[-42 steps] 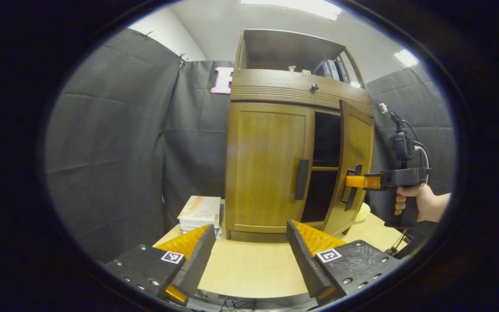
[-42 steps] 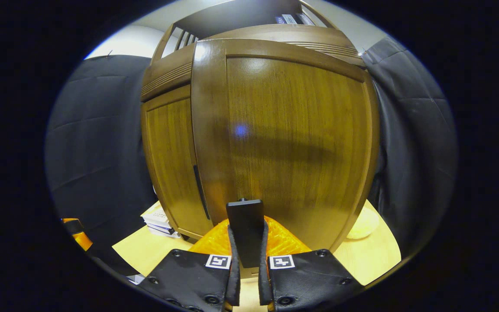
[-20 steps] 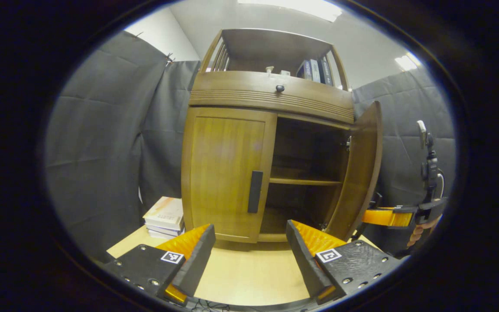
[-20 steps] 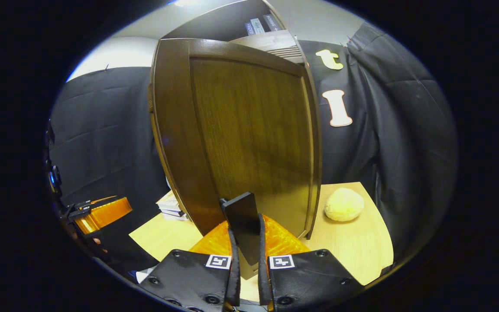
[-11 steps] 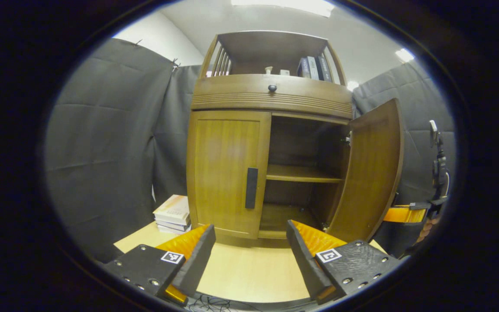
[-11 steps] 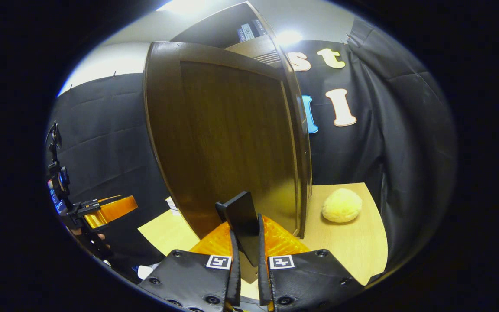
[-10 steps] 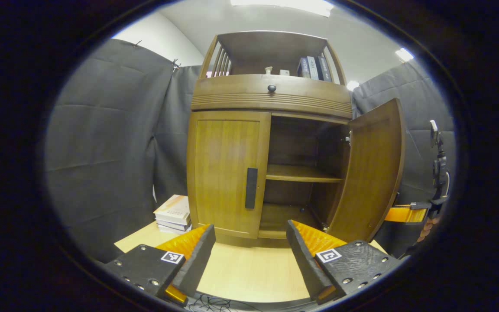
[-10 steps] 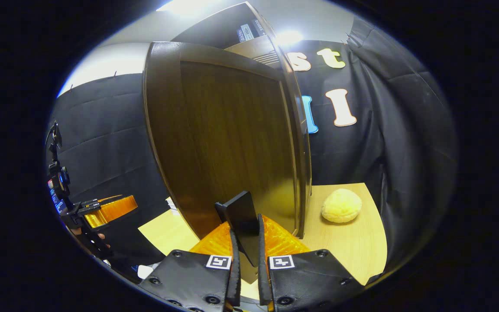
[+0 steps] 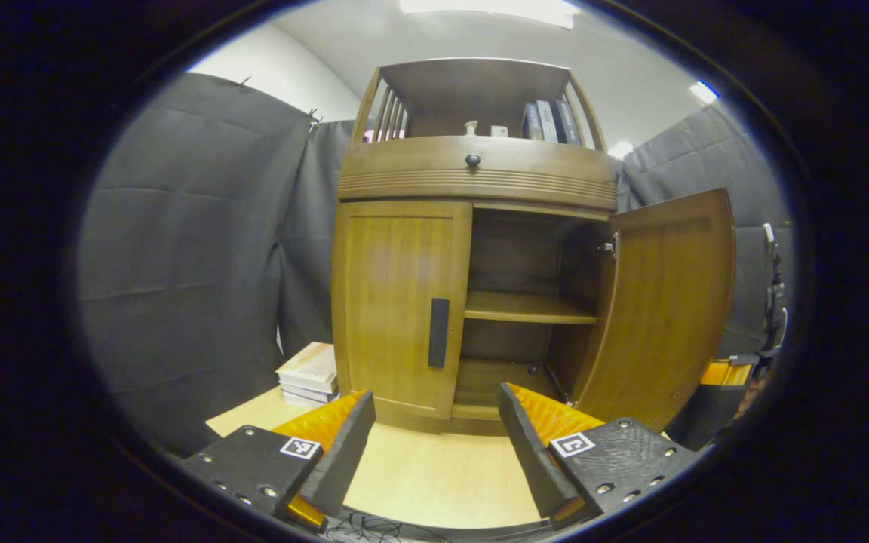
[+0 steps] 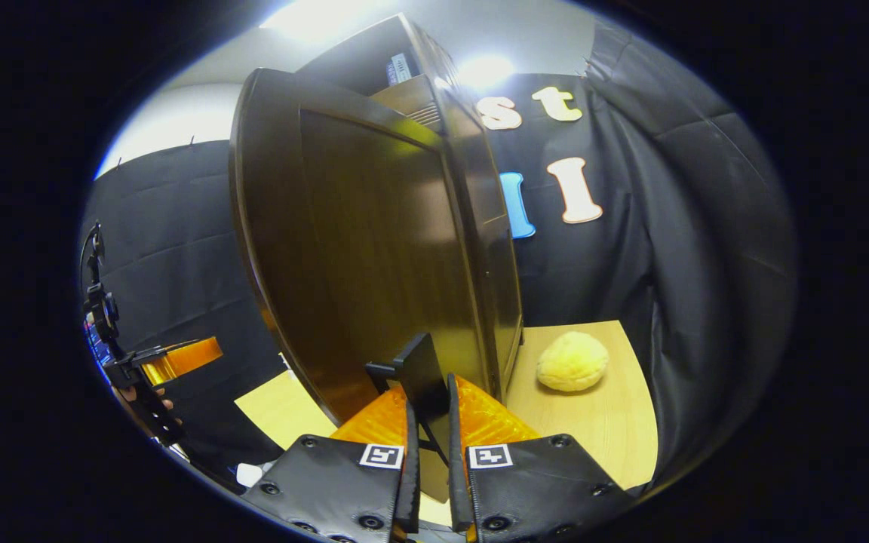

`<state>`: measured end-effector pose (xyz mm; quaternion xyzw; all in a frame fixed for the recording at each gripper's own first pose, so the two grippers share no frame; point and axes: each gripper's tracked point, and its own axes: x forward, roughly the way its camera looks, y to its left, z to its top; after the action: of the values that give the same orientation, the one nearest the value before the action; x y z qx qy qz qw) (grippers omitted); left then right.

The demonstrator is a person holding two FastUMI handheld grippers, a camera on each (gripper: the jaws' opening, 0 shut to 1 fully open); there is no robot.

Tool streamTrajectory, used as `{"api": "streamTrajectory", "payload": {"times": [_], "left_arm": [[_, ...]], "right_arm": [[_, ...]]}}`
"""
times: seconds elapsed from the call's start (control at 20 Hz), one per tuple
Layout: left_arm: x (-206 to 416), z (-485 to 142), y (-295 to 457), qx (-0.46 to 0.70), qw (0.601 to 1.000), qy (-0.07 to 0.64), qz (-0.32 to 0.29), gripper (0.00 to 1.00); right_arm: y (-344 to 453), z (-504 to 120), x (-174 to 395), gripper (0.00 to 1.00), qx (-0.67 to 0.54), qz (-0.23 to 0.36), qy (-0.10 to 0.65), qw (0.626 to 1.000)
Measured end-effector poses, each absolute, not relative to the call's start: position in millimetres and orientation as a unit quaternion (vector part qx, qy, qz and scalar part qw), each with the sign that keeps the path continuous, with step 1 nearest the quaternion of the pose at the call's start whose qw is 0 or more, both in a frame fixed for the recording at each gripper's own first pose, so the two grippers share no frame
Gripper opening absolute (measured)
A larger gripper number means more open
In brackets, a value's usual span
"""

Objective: Open the right door of the double-door shoe cabinet with the right hand, and open the left door with the left hand.

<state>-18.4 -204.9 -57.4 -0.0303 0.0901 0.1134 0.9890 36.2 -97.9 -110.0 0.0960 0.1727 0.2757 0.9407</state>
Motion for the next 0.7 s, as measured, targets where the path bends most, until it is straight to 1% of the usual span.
{"api": "streamTrajectory", "payload": {"times": [0.05, 0.2, 0.25, 0.45, 0.6, 0.65, 0.7], "left_arm": [[-17.4, -56.9, -204.7, -0.031, 0.989, 0.090, 0.113, 0.96], [-6.9, -57.8, -203.9, -0.033, 0.990, 0.091, 0.106, 0.96], [0.5, -57.0, -202.7, -0.033, 0.990, 0.093, 0.104, 0.96], [21.3, -55.7, -194.9, -0.036, 0.991, 0.094, 0.093, 0.96], [43.7, -57.3, -182.8, -0.038, 0.991, 0.094, 0.083, 0.96], [50.8, -56.7, -178.2, -0.039, 0.992, 0.092, 0.079, 0.96], [58.9, -56.4, -174.3, -0.040, 0.992, 0.090, 0.074, 0.96]], "right_arm": [[-102.1, -111.0, 36.7, 0.17, 0.102, 0.271, 0.174, 0.941], [-101.0, -111.0, 34.2, 0.16, 0.116, 0.262, 0.175, 0.942], [-101.2, -110.7, 34.0, 0.17, 0.111, 0.255, 0.172, 0.945], [-108.2, -111.5, 35.1, 0.16, 0.120, 0.219, 0.183, 0.951], [-110.8, -110.4, 28.9, 0.17, 0.131, 0.198, 0.194, 0.952], [-115.5, -113.9, 24.8, 0.14, 0.126, 0.185, 0.196, 0.955], [-119.8, -115.0, 20.2, 0.17, 0.120, 0.174, 0.199, 0.957]]}}
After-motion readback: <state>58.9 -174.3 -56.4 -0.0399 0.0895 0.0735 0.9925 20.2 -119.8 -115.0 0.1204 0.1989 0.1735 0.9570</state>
